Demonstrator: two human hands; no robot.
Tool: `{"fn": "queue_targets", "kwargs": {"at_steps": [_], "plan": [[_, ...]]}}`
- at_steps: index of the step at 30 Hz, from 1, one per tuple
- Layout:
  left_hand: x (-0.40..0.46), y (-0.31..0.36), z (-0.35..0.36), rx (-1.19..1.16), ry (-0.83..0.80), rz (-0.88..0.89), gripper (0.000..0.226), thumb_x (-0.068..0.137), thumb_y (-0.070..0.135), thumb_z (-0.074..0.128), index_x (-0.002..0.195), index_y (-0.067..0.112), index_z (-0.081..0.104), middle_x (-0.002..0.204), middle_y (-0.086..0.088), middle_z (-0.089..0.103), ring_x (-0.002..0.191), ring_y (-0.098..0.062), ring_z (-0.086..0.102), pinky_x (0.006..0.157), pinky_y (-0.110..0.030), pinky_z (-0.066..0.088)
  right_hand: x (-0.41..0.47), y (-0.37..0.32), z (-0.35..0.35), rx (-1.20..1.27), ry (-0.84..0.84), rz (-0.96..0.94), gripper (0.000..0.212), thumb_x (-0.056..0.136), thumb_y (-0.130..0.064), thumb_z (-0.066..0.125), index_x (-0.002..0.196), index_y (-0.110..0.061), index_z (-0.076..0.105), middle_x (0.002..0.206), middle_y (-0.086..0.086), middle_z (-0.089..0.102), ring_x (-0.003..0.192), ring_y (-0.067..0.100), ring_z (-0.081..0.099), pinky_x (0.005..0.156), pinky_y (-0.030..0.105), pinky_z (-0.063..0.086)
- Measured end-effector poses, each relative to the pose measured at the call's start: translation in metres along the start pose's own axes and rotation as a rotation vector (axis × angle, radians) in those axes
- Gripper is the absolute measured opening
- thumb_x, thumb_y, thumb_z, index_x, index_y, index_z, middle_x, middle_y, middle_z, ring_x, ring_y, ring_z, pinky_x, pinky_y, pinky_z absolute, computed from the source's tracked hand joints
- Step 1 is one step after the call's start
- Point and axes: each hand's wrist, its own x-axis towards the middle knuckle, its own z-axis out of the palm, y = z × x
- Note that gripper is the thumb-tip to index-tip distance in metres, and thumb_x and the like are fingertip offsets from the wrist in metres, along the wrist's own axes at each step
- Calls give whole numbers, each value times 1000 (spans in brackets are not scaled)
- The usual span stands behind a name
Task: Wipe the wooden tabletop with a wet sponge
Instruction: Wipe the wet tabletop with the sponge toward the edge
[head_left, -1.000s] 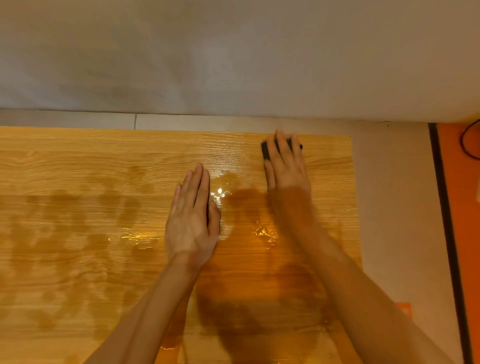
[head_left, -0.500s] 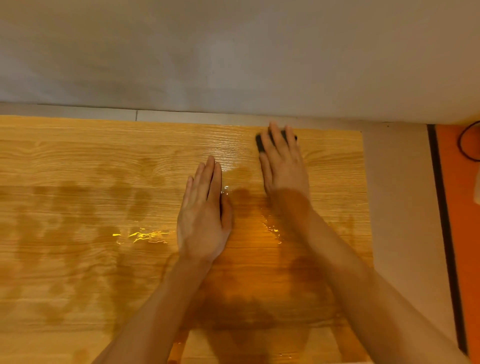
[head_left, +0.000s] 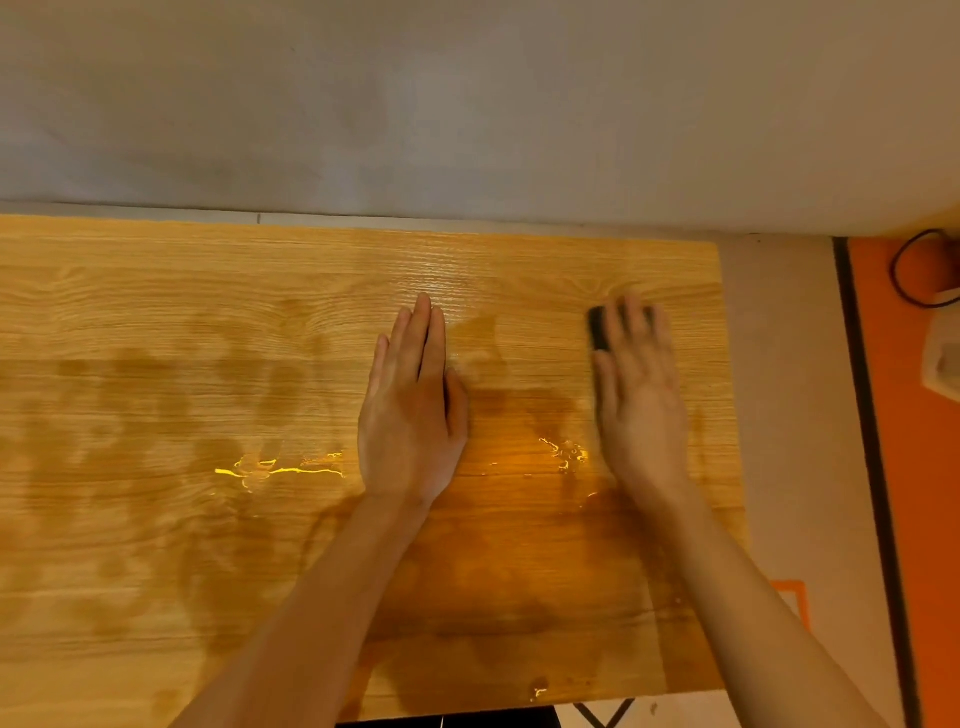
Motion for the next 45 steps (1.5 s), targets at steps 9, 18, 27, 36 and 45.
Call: {"fn": "queue_targets", "kwargs": {"at_steps": [9,18,27,36,45], "plan": [[0,1,0,19,11,13,55,108,28,23,159,7,22,168,-5,18,156,-15,11,128,-30,5,-11,-78,54,-275,48,-16,68,101,-20,44,151,-13,-1,160,12,2,148,33,5,119,47,22],[0,-1,1,-18,26,17,54,109,23,33,158,6,23,167,-4,17,156,-18,14,128,-32,6,-32,14,-7,8,170,343,46,105,-20,32,150,-11,26,160,8,16,149,27,5,119,50,18],[-1,4,-4,-52,-1,12,54,109,21,36,159,7,23,168,-4,17,157,-18,11,129,-34,7,-50,-28,17,-116,-23,-77,53,102,-20,45,150,-18,22,159,4,20,148,24,12,120,43,24],[-8,0,-14,-184,-25,38,55,106,15,46,157,4,29,167,-9,19,157,-23,12,128,-35,1,-66,-42,20,-109,77,145,64,98,-17,39,149,-2,4,158,18,8,147,37,6,120,51,14],[-98,-6,-23,-179,-94,35,58,104,21,40,158,7,24,168,-6,15,157,-20,7,128,-33,-3,-43,-18,-3,21,-101,71,48,102,-14,41,148,-10,29,158,9,22,148,27,12,121,46,15]]}}
